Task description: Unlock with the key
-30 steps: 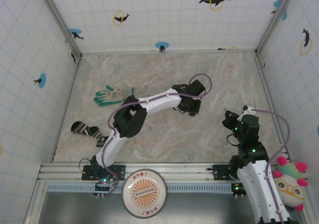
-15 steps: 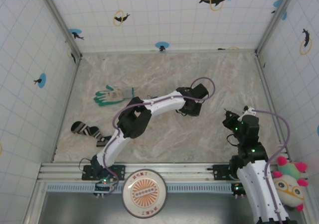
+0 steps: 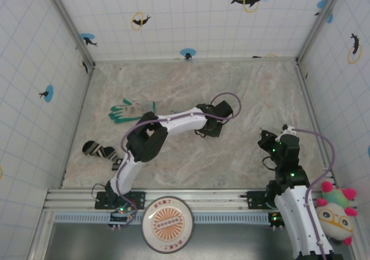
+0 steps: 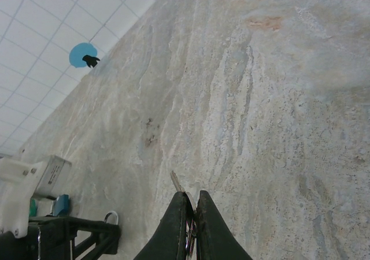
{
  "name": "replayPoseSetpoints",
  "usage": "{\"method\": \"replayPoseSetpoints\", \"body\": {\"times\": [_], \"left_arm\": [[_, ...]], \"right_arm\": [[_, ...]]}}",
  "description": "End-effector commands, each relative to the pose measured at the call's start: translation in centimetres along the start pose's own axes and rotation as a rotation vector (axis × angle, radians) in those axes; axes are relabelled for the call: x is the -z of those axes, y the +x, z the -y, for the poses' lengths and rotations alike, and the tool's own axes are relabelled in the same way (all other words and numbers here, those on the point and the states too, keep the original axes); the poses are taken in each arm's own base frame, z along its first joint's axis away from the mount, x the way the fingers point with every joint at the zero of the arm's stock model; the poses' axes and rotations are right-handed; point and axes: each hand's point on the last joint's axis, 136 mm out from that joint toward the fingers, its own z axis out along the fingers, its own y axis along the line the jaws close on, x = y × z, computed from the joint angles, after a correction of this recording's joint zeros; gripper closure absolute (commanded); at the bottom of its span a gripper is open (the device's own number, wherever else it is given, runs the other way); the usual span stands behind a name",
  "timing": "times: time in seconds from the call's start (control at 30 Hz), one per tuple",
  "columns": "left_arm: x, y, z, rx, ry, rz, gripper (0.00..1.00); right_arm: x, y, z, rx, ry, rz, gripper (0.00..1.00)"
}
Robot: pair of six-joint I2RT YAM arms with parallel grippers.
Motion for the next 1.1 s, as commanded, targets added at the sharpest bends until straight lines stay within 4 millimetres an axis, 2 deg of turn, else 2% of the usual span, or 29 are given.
{"method": "replayPoseSetpoints", "body": {"times": [0.0,0.17,0.3,0.6,0.83,1.0,1.07], "left_arm": [[0.4,1.3,-1.2,-0.016,-0.012,-0.050,0.70],[0.2,2.2,-0.3,-0.018,0.051,-0.098,0.64],[0.0,2.6,-0.6,-0.010,0.052,-0.112,0.60],[0.1,3.8,-1.3,-0.015,0.027,-0.154,0.60],[-0.3,4.2,-1.2,-0.026,0.036,-0.176,0.67],[-1.1,4.5,-0.7,-0.022,0.067,-0.192,0.85],[-1.3,4.4,-0.7,0.003,0.092,-0.190,0.88]], "right_arm": [[-0.4,-0.2,-0.2,-0.012,-0.020,0.018,1.00],[-0.4,-0.9,-0.8,-0.014,-0.041,0.037,1.00],[-0.3,-0.9,-0.8,-0.015,-0.043,0.039,1.00],[-0.8,-0.4,-0.5,-0.028,-0.049,0.035,1.00],[-1.0,-0.4,-0.6,-0.033,-0.056,0.033,1.00],[-1.1,-0.4,-0.7,-0.037,-0.063,0.034,1.00],[-1.1,-0.3,-1.0,-0.028,-0.084,0.029,1.00]]}}
